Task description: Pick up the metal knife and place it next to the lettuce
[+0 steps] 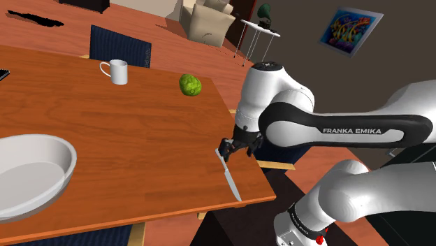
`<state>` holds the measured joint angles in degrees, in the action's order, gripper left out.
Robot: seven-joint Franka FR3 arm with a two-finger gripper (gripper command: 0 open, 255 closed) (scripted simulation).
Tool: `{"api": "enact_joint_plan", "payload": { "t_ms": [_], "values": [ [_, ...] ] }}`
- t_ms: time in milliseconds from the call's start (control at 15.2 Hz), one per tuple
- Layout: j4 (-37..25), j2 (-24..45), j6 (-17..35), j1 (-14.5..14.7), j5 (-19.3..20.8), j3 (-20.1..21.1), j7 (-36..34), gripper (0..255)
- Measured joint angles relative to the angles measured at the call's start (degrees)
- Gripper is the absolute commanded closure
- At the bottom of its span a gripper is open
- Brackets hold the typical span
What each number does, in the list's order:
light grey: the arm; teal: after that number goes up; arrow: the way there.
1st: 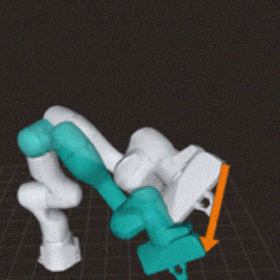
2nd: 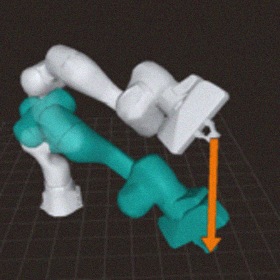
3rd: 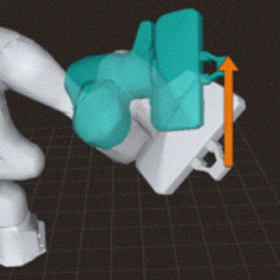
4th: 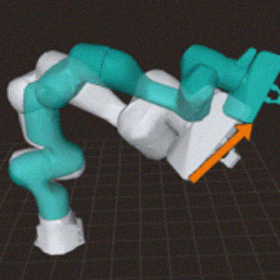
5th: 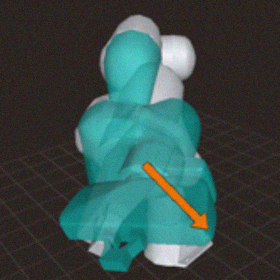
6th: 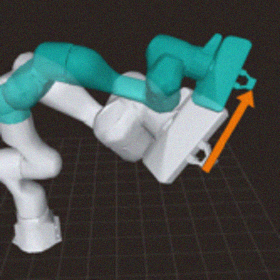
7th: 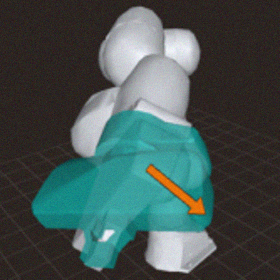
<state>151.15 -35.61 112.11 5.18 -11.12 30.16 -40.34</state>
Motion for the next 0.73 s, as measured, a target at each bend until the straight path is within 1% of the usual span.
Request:
{"api": "enact_joint_plan", "payload": {
  "t_ms": [132,264,726],
  "values": [
    [-0.53,3.66,2.59,-0.46,-0.15,3.34,-3.69,0],
    [-0.21,5.89,4.9,-0.73,-0.23,5.12,-5.5,0],
    [2.97,8.72,10.72,-1.32,-0.16,6.76,-6.39,0]
  ]
}}
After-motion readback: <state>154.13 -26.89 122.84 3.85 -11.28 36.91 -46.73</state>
